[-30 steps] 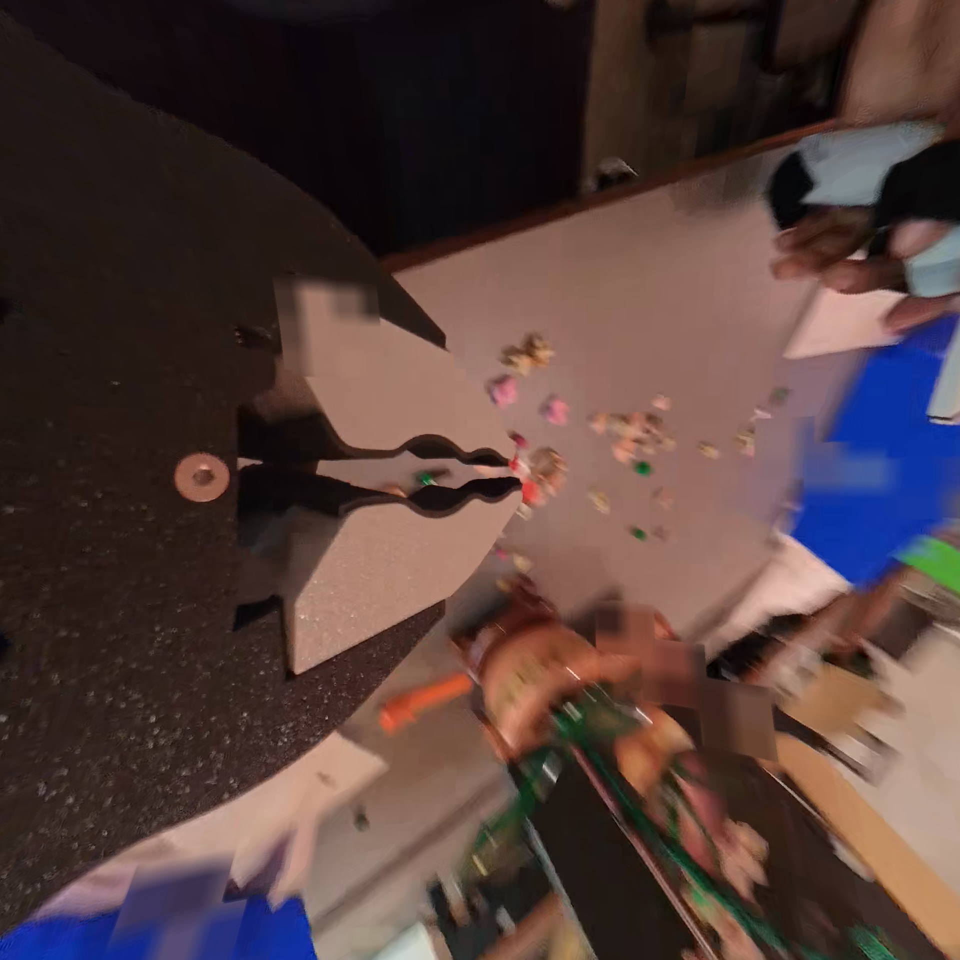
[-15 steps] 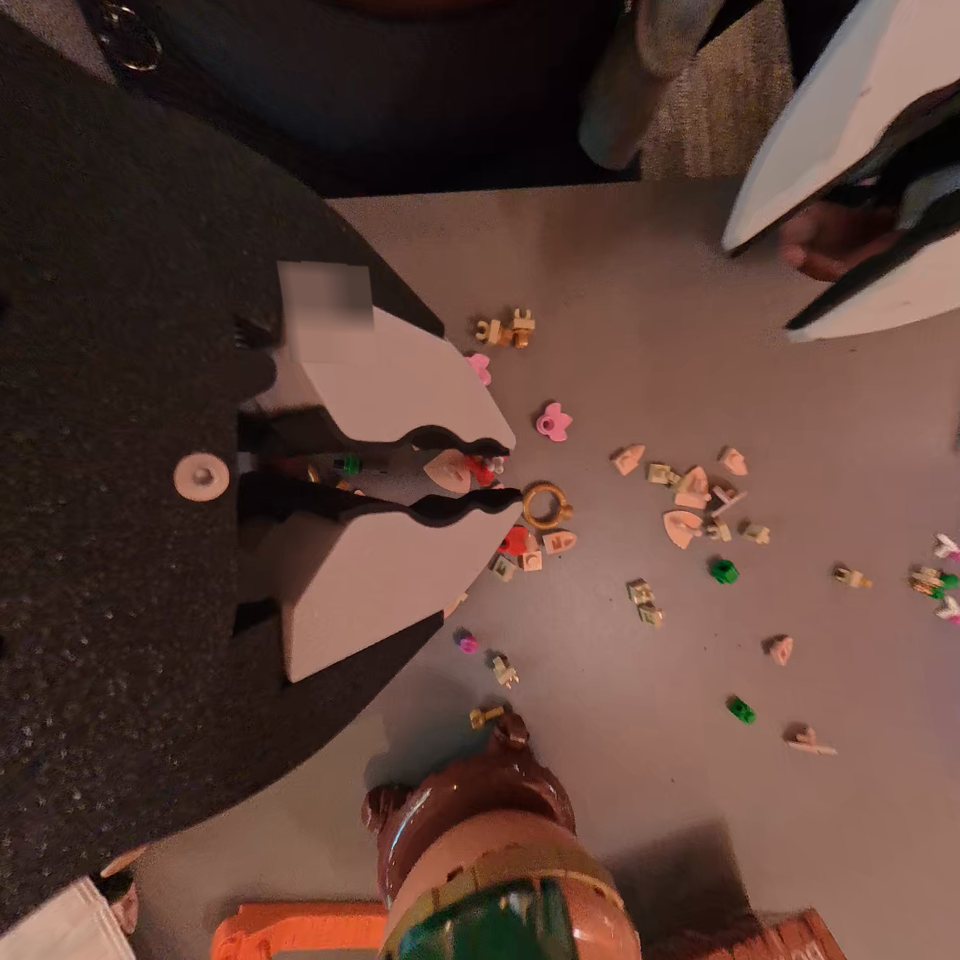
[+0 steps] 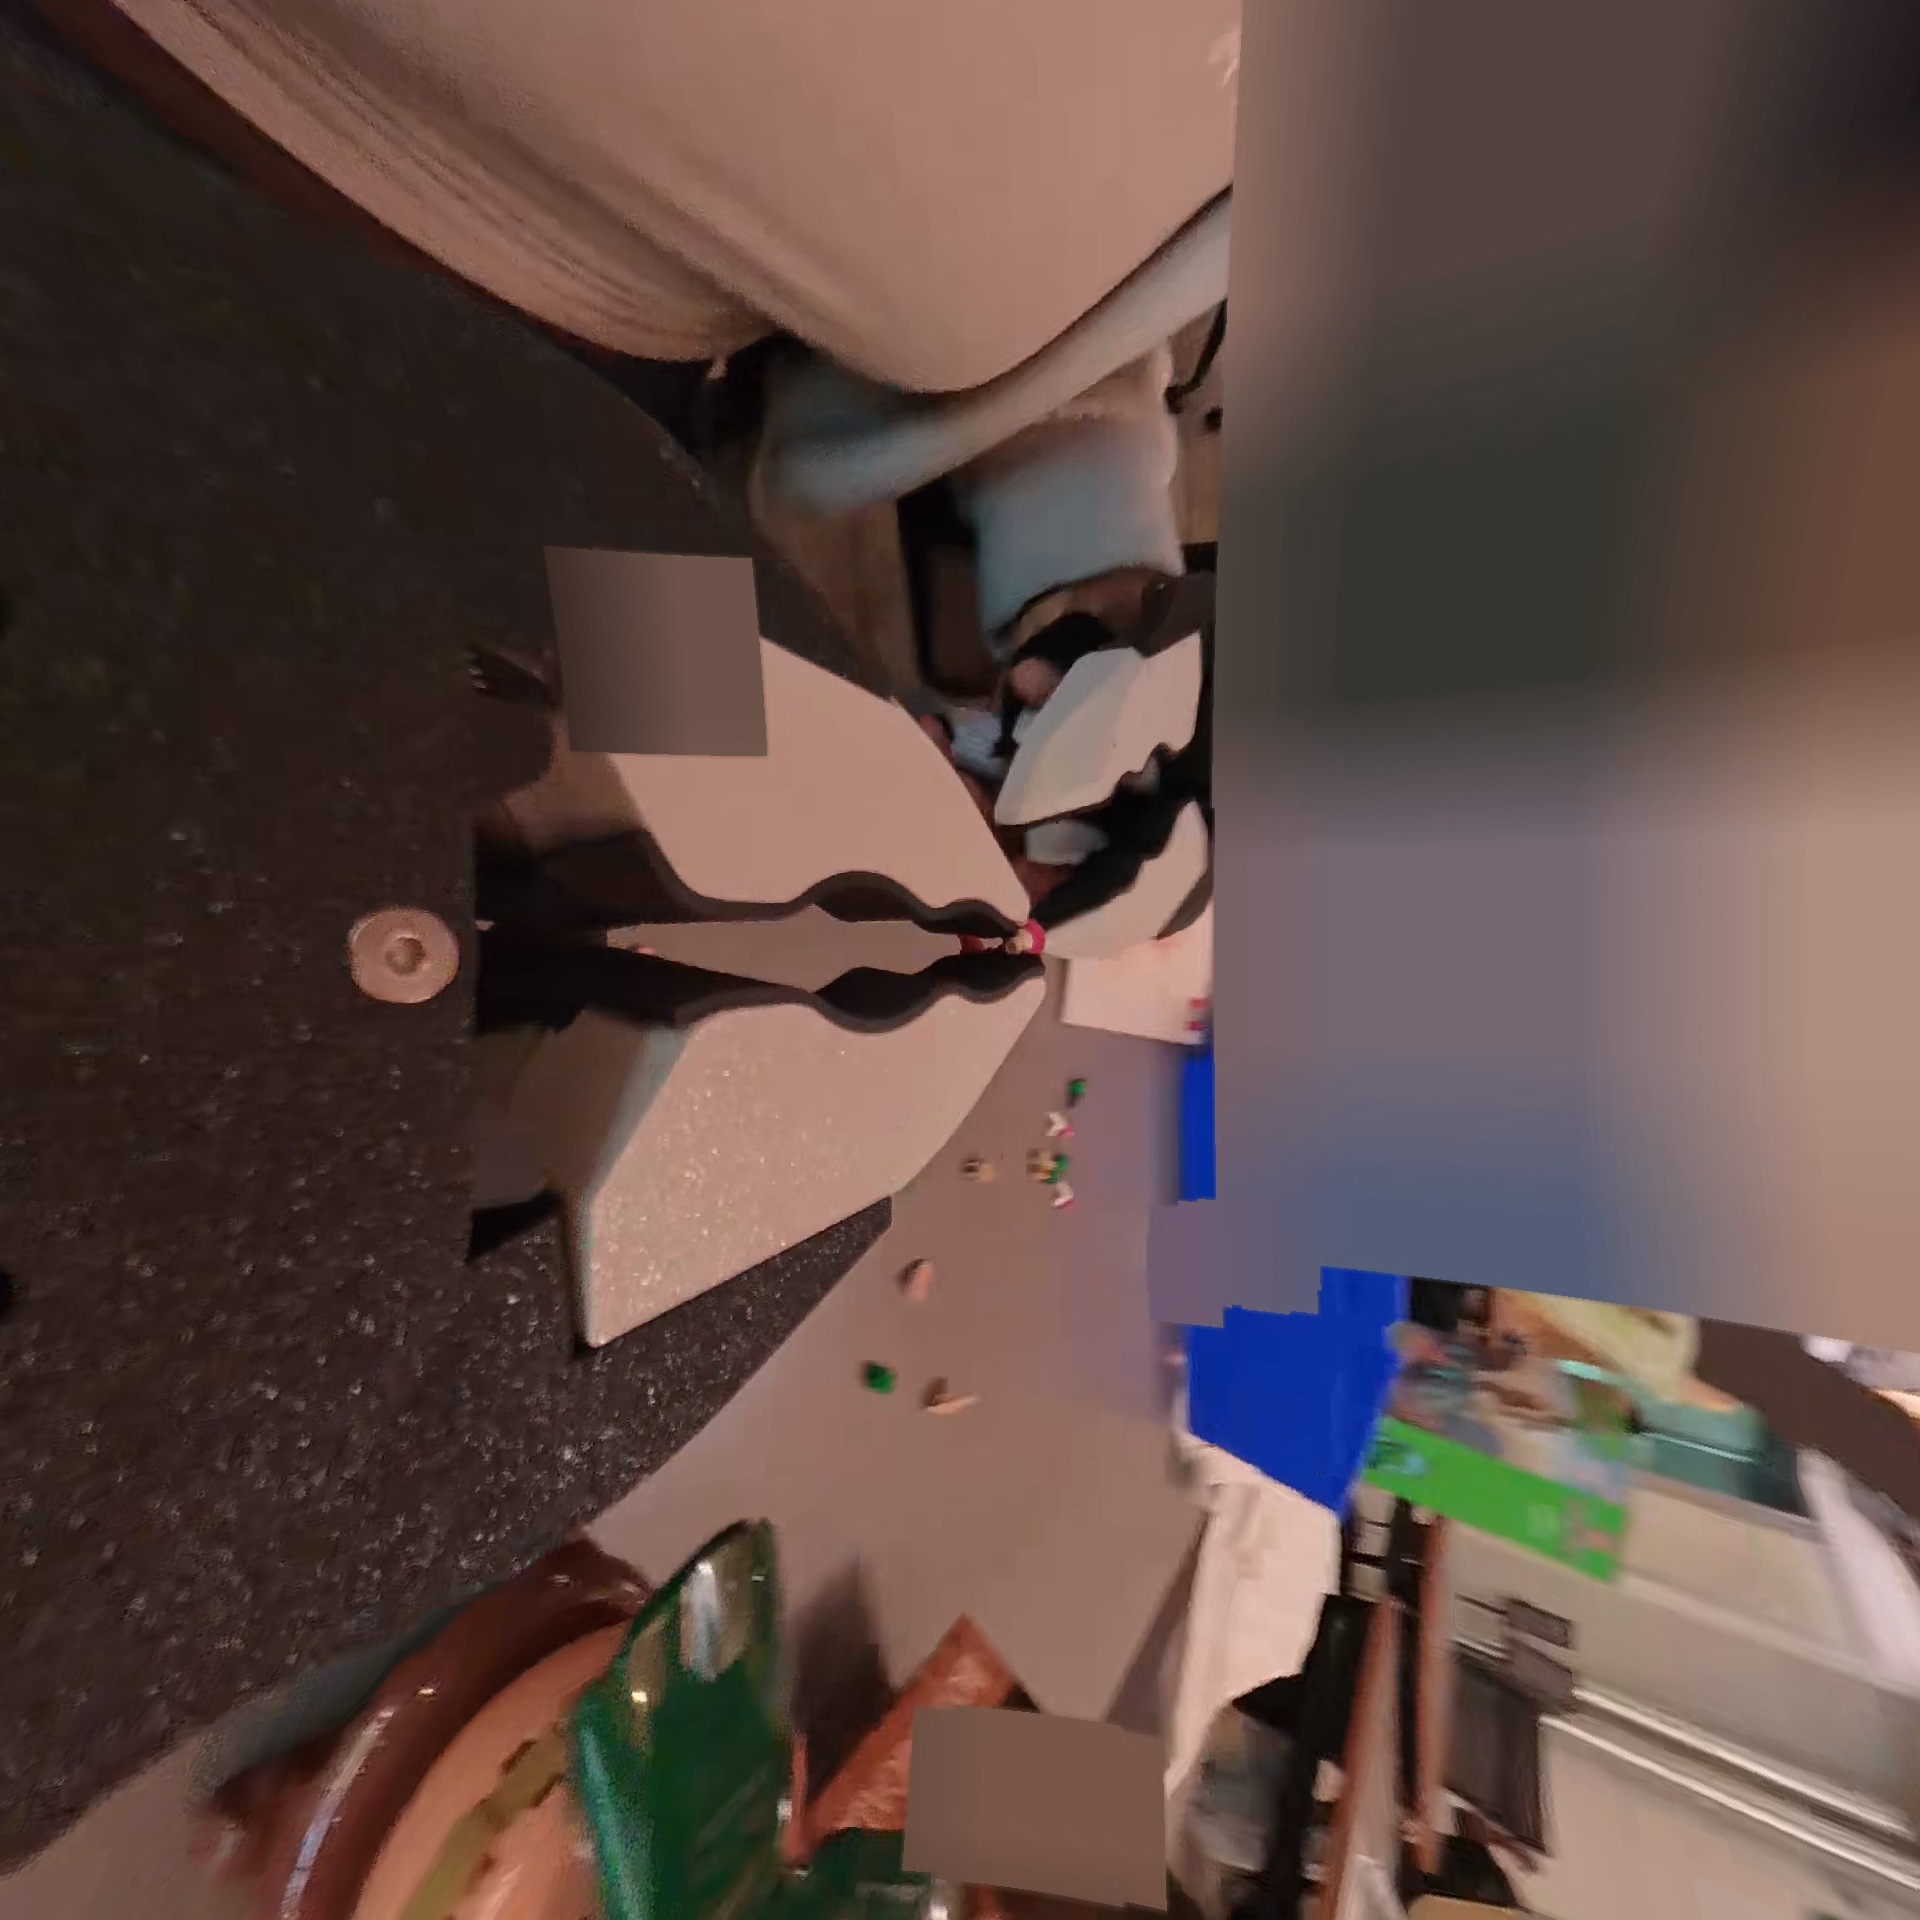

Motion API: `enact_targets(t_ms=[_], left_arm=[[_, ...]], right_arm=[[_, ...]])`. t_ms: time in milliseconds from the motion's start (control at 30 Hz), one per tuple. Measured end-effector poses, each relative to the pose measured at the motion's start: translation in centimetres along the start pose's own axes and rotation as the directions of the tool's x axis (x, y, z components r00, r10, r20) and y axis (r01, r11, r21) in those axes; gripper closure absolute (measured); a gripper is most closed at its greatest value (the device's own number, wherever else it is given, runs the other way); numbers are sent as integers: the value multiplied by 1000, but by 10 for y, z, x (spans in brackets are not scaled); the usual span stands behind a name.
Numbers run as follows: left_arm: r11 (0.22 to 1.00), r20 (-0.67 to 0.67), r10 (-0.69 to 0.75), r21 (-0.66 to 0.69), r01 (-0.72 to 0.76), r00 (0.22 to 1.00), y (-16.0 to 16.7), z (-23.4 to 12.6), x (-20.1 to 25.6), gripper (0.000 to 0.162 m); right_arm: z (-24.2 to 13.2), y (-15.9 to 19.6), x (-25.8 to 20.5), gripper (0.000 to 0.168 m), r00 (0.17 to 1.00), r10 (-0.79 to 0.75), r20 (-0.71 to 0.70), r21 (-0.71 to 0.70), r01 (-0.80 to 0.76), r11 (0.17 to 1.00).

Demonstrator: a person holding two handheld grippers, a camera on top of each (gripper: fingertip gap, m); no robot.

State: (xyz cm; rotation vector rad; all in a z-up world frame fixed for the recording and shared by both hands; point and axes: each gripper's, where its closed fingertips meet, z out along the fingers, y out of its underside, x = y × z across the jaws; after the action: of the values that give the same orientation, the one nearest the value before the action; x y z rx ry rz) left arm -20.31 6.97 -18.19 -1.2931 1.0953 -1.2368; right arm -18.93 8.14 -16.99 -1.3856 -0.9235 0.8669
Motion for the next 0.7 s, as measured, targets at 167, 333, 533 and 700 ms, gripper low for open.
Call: enact_targets(t_ms=[167, 333, 533, 700], left_arm=[[903, -275, -398, 52, 427, 875, -26, -2, 11, 142], [783, -392, -574, -6, 622, 719, -32, -1, 10, 141], [794, -401, -577, -72, 603, 711, -28, 6, 18, 142], [810, -354, -557, -35, 585, 751, -24, 11, 10, 126]], right_arm=[[4, -12, -11, 165, 965, -261, 11, 15, 261, 965], [11, -19, -21, 165, 846, -532, 27, -41, 532, 845], [13, -21, -23, 165, 715, -697, 50, -108, 698, 708], [13, -17, -13, 165, 675, -736, 40, -189, 729, 658]])
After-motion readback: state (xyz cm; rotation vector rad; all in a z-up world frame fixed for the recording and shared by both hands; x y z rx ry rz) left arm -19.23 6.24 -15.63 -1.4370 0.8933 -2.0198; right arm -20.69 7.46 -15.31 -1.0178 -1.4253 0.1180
